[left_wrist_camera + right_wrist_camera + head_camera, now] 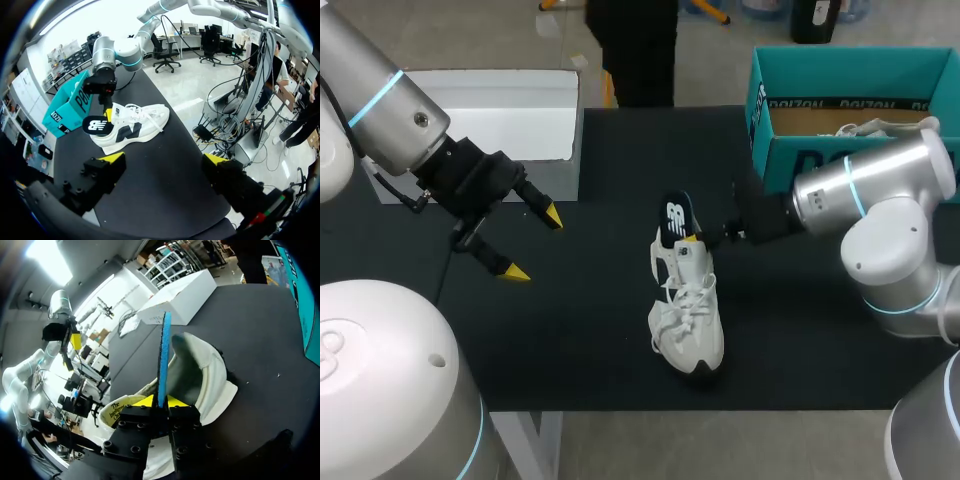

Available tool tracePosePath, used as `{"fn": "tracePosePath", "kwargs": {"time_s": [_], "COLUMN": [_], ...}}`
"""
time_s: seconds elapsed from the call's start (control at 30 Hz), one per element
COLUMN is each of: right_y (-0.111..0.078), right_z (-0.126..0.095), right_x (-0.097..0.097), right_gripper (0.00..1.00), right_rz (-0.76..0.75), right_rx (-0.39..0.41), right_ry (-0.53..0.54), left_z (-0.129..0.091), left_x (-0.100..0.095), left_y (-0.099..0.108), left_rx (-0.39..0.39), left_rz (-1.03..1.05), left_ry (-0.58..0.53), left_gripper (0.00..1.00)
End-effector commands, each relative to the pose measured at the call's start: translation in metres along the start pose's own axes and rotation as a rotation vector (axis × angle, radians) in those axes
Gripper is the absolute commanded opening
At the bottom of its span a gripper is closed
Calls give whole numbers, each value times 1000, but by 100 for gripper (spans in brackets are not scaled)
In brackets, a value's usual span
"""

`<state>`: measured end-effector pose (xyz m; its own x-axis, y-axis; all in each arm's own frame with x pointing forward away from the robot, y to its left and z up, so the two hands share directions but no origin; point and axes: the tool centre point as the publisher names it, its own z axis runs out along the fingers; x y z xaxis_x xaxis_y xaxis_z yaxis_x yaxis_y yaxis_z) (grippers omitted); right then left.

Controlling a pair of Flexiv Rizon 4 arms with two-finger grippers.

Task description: Take the shoe out of the shoebox, open the shoe tongue, remove and reinsert the insole, then place the shoe into the shoebox

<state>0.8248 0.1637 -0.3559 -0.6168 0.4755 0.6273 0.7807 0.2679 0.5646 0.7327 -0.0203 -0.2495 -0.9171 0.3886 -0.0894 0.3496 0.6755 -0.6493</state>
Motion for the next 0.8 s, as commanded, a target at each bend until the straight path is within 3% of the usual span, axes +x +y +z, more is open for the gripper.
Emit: {"fn": "tracePosePath", "kwargs": {"time_s": [0.03, 0.13, 0.37, 0.47, 0.5, 0.8], "right_y": [12, 23, 38, 38, 38, 20], "right_z": [0, -1, 1, 1, 1, 1], "right_x": [2, 0, -6, -7, -7, -4], "right_gripper": [79, 77, 58, 27, 0, 0], "right_rz": [-14, -32, -54, -56, -55, -32], "right_rx": [-4, -10, 1, -2, -3, 14], "right_ry": [-10, -13, -44, -63, -62, -55], "left_z": [0, 0, 0, 0, 0, 0], "left_x": [-1, -1, -1, -1, -1, -1], "left_y": [0, 0, 0, 0, 0, 0], "left_rx": [-5, -5, -5, -5, -5, -5], "left_rz": [-1, -1, -1, -1, -1, -1], "left_ry": [3, 3, 3, 3, 3, 3], "left_gripper": [100, 100, 100, 100, 100, 100]}}
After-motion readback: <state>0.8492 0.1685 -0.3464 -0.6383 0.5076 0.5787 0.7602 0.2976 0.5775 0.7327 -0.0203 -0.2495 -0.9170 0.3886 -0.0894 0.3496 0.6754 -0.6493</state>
